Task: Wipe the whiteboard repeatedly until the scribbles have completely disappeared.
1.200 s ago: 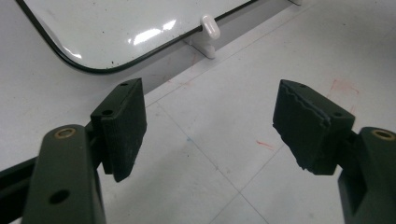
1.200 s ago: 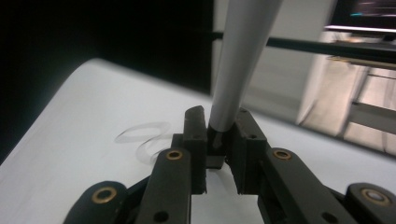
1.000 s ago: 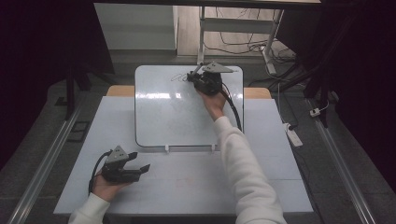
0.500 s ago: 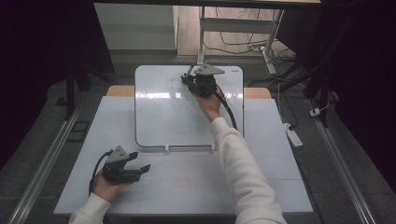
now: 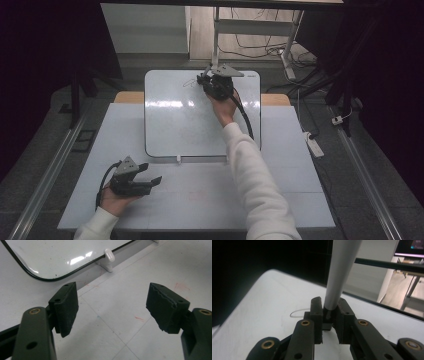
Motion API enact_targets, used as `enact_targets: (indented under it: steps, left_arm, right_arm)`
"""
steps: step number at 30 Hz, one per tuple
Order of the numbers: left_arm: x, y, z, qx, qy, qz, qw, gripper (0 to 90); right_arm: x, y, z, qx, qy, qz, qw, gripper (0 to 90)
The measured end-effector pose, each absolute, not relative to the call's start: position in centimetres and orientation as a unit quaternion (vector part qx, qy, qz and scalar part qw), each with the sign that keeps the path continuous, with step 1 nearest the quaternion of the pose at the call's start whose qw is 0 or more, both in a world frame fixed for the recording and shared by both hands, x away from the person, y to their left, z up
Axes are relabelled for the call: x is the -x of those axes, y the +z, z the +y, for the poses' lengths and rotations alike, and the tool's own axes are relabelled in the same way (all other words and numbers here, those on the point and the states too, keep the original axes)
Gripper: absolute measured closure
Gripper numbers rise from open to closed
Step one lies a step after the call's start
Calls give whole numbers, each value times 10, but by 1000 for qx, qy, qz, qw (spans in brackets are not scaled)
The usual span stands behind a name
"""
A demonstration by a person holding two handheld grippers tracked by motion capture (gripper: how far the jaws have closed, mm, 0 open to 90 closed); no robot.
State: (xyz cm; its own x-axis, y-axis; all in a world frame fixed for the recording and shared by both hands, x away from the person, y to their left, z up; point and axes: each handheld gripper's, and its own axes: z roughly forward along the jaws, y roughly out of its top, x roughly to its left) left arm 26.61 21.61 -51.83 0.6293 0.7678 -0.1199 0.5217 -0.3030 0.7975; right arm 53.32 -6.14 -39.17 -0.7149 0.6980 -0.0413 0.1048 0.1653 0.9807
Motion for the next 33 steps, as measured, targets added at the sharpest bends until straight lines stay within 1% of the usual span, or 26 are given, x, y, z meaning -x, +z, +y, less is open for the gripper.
enact_targets:
  steps: [5, 7, 10, 12, 14, 16, 18, 20, 21, 22, 24, 27, 30, 33]
  left_arm:
    - [-267, -519, 218, -793, 142, 408, 429, 269]
    - [-267, -519, 218, -793, 143, 408, 429, 269]
    - [-266, -518, 217, -794, 144, 407, 429, 269]
    - [-267, -518, 217, -794, 142, 406, 429, 269]
    - [-268, -519, 217, -794, 141, 407, 428, 269]
    - [-267, -519, 217, -794, 142, 407, 429, 269]
    - [-266, -518, 217, -793, 145, 407, 430, 269]
    - [-266, -518, 218, -793, 144, 406, 431, 269]
    - [-267, -519, 218, -793, 142, 407, 430, 269]
    - [-267, -519, 218, -793, 142, 407, 430, 270]
    - [-268, -519, 216, -795, 141, 406, 428, 269]
    - [-267, -519, 216, -795, 144, 405, 428, 269]
    - [-267, -518, 217, -794, 144, 406, 429, 269]
    - [-268, -520, 218, -794, 142, 407, 429, 269]
  right_arm:
    - [-523, -396, -54, -243, 562, 750, 251, 778]
    - [-525, -393, -61, -256, 561, 744, 257, 778]
    - [-528, -391, -69, -277, 570, 731, 253, 778]
    - [-522, -395, -64, -264, 564, 744, 241, 778]
    - [-516, -399, -59, -242, 549, 760, 250, 778]
    - [-519, -397, -63, -248, 554, 754, 251, 779]
    - [-524, -394, -70, -273, 561, 736, 262, 779]
    - [-523, -396, -71, -284, 571, 729, 250, 779]
    - [-522, -397, -69, -277, 569, 733, 250, 779]
    - [-520, -398, -64, -260, 566, 744, 240, 779]
    - [-521, -397, -59, -248, 561, 750, 246, 779]
    - [-531, -391, -64, -274, 582, 720, 259, 779]
    - [-539, -388, -65, -297, 600, 700, 249, 779]
    - [-532, -394, -51, -263, 592, 726, 230, 779]
